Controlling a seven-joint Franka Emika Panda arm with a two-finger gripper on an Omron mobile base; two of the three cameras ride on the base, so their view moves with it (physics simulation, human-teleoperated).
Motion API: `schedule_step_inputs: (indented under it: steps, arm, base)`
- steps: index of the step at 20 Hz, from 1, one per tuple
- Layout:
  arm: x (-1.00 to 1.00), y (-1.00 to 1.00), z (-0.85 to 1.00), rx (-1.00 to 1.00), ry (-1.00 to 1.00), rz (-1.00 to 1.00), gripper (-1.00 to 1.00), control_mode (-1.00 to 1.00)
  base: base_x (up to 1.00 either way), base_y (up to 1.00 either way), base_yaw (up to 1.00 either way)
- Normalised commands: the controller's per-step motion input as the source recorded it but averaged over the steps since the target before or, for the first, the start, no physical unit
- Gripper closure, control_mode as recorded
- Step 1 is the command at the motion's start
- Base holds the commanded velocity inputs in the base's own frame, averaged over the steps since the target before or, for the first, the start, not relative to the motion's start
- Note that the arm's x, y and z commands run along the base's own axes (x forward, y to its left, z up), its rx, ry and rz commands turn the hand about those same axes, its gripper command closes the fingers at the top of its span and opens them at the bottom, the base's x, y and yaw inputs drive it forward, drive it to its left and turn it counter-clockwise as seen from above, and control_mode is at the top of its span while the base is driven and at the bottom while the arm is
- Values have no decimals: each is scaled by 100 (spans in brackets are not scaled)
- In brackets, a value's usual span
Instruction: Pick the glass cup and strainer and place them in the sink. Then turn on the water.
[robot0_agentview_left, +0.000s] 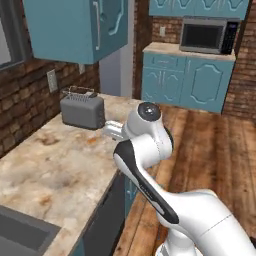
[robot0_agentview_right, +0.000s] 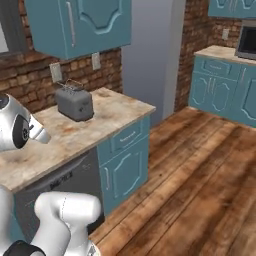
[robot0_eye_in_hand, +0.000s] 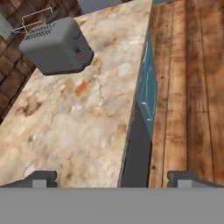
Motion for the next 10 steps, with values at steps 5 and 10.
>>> schedule_step_inputs:
  steps: [5,10]
  arm:
    - [0,0,0,0,0,0,-100,100]
    - [0,0,0,0,0,0,-100,100]
  base:
    - [3,-9,-70]
    - [15,-13,-66]
